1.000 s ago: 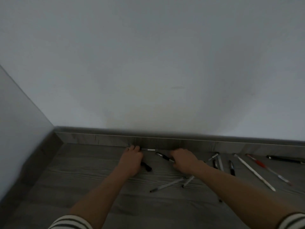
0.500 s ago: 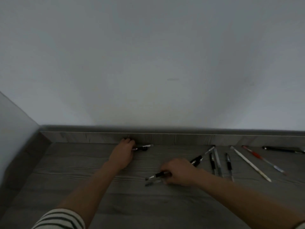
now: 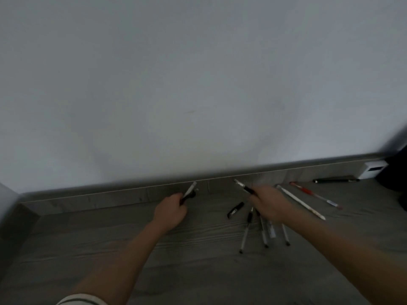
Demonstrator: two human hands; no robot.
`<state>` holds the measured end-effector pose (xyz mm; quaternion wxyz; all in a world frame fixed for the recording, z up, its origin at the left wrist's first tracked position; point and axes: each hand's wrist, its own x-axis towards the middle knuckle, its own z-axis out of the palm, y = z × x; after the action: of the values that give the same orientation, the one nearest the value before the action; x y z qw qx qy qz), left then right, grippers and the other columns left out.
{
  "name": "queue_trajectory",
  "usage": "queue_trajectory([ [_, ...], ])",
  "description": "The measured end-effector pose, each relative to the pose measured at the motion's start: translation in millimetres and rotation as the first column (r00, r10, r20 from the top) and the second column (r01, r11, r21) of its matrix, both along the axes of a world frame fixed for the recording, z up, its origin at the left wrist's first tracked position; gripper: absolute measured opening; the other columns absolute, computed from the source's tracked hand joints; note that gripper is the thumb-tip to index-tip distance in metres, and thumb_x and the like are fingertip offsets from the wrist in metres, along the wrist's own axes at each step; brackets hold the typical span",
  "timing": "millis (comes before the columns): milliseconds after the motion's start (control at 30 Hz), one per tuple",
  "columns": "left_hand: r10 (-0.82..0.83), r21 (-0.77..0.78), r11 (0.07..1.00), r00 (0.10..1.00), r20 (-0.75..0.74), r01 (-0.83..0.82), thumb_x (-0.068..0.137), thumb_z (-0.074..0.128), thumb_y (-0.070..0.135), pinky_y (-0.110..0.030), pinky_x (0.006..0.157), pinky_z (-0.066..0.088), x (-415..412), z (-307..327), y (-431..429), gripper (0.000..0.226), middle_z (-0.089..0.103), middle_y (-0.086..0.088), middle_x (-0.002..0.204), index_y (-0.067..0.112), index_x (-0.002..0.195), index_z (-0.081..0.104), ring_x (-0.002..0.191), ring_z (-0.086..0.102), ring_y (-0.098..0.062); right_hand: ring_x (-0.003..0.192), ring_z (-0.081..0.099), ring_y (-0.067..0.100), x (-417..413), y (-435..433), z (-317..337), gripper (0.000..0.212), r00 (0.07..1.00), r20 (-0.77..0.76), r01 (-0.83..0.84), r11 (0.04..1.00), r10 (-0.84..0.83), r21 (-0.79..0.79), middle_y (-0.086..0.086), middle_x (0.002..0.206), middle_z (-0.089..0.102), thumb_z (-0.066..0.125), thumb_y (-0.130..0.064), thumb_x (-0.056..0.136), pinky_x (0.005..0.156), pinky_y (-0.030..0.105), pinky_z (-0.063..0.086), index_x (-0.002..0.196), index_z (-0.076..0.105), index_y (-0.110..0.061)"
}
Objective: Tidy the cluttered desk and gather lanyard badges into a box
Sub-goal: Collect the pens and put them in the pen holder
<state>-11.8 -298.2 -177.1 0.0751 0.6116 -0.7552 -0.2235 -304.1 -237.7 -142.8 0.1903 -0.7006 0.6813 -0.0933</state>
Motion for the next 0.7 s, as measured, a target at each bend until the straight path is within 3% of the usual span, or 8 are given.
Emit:
queue_trajectory([
  [67, 0.003, 0.074, 0.997, 0.989, -0.151, 0.008, 0.088, 0.051, 0.017, -0.031, 0.061, 0.037, -28, 3, 6, 0.011, 0.064, -0.015, 0.085, 0.018, 0.077, 0.051, 0.089, 0.063, -0.035, 0.079, 0.065, 0.029, -15, 5, -1, 0.010, 0.994, 0.034, 0.103, 0.995, -0.103, 0.002, 0.006, 0.077, 0.064, 0.051, -0.019, 0.094, 0.060, 0.029, 0.038, 0.085, 0.055, -0.023],
  [167, 0.027, 0.102, 0.995, 0.967, -0.253, -0.001, 0.086, 0.052, 0.014, -0.032, 0.057, 0.031, -62, 4, 15, 0.025, 0.062, -0.020, 0.077, 0.016, 0.063, 0.042, 0.084, 0.063, -0.037, 0.069, 0.063, 0.027, -24, 14, -8, 0.014, 0.983, 0.079, 0.163, 0.987, -0.164, 0.014, 0.003, 0.068, 0.059, 0.054, -0.021, 0.091, 0.055, 0.028, 0.035, 0.077, 0.053, -0.022],
  [333, 0.004, 0.098, 0.995, 0.964, -0.267, 0.023, 0.079, 0.069, 0.029, -0.030, 0.068, 0.046, -103, 2, 20, 0.016, 0.070, -0.014, 0.091, 0.021, 0.076, 0.056, 0.090, 0.066, -0.027, 0.068, 0.057, 0.017, -19, 22, -30, 0.030, 0.965, -0.040, 0.263, 0.942, -0.260, 0.208, -0.001, 0.072, 0.054, 0.069, -0.045, 0.079, 0.049, 0.026, 0.035, 0.076, 0.053, -0.020],
  [400, -0.028, 0.109, 0.993, 0.973, -0.228, 0.054, 0.074, 0.075, 0.035, -0.027, 0.069, 0.046, -111, -4, 19, 0.023, 0.072, -0.010, 0.096, 0.018, 0.085, 0.065, 0.092, 0.067, -0.024, 0.079, 0.060, 0.021, -17, 25, -38, 0.035, 0.961, -0.093, 0.274, 0.932, -0.259, 0.238, 0.002, 0.081, 0.057, 0.071, -0.048, 0.078, 0.056, 0.028, 0.042, 0.085, 0.055, -0.017],
  [467, -0.050, 0.129, 0.989, 0.985, -0.167, 0.072, 0.074, 0.075, 0.033, -0.028, 0.075, 0.051, -113, -10, 18, 0.031, 0.072, -0.010, 0.101, 0.015, 0.098, 0.069, 0.096, 0.067, -0.025, 0.078, 0.060, 0.022, -19, 27, -41, 0.033, 0.951, -0.078, 0.309, 0.921, -0.298, 0.238, 0.004, 0.079, 0.057, 0.072, -0.043, 0.077, 0.056, 0.028, 0.042, 0.080, 0.054, -0.016],
  [533, -0.066, 0.145, 0.986, 0.990, -0.125, 0.084, 0.074, 0.072, 0.029, -0.034, 0.078, 0.055, -113, -12, 14, 0.031, 0.071, -0.012, 0.100, 0.011, 0.099, 0.069, 0.095, 0.067, -0.027, 0.069, 0.056, 0.018, -24, 29, -40, 0.031, 0.928, -0.003, 0.359, 0.893, -0.372, 0.271, 0.002, 0.072, 0.053, 0.072, -0.039, 0.076, 0.051, 0.027, 0.036, 0.073, 0.051, -0.017],
  [600, -0.075, 0.172, 0.980, 0.990, -0.122, 0.096, 0.071, 0.074, 0.027, -0.027, 0.068, 0.052, -112, -9, 12, 0.025, 0.070, -0.011, 0.092, 0.010, 0.088, 0.066, 0.087, 0.067, -0.024, 0.063, 0.053, 0.013, -30, 32, -37, 0.027, 0.887, 0.111, 0.396, 0.862, -0.448, 0.317, 0.001, 0.068, 0.053, 0.069, -0.037, 0.078, 0.049, 0.026, 0.035, 0.072, 0.052, -0.017],
  [700, -0.013, 0.279, 0.956, 0.961, -0.275, 0.093, 0.069, 0.076, 0.018, -0.020, 0.052, 0.039, -110, -1, 13, 0.014, 0.063, -0.003, 0.067, 0.013, 0.071, 0.063, 0.061, 0.059, -0.015, 0.057, 0.053, 0.013, -36, 37, -30, 0.022, 0.732, 0.393, 0.431, 0.824, -0.557, 0.367, 0.001, 0.062, 0.055, 0.061, -0.027, 0.086, 0.051, 0.025, 0.038, 0.069, 0.057, -0.015],
])
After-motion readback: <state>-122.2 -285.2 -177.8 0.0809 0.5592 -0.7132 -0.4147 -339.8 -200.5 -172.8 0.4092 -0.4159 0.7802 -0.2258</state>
